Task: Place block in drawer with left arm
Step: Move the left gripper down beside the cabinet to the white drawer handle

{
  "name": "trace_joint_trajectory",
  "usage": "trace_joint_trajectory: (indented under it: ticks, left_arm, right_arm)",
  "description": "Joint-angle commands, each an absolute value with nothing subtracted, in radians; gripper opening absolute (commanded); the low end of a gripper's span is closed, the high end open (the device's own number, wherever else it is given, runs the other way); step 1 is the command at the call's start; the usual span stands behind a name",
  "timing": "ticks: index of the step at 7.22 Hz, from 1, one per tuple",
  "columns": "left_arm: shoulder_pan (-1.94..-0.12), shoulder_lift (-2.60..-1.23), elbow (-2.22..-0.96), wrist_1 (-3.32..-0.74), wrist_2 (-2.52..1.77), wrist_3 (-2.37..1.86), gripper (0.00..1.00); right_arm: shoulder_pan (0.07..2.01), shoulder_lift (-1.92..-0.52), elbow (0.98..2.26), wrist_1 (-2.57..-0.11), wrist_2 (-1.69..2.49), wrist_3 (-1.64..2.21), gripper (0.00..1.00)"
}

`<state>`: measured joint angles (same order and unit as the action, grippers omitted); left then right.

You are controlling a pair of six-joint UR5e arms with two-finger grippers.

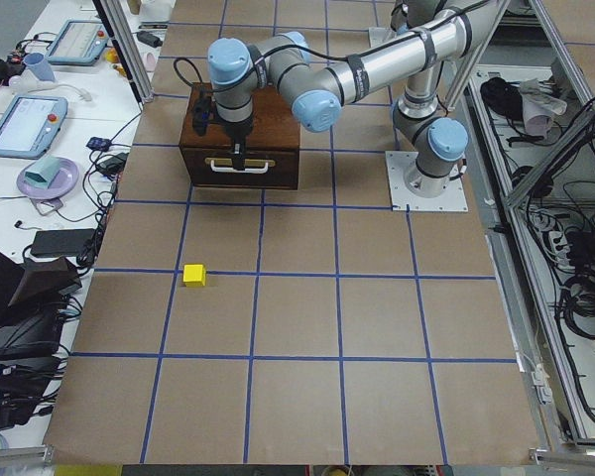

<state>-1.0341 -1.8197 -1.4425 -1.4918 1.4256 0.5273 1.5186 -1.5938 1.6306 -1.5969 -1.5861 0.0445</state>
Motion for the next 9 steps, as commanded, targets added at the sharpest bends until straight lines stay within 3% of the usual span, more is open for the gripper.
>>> trace_joint_trajectory:
  ticks: [1,9]
  left_arm:
    - [-1.006,-1.888,-1.451,-1.439,1.41,0.575,1.0]
    - [-1.019,-1.986,-1.473,-1.434,1.298,0.683,1.0]
  right_arm:
    - [1.519,-1.594,1.631,-1.597,-1.586,0.044,1.0]
    - [1.519,-1.594,1.631,-1.597,-1.586,0.044,1.0]
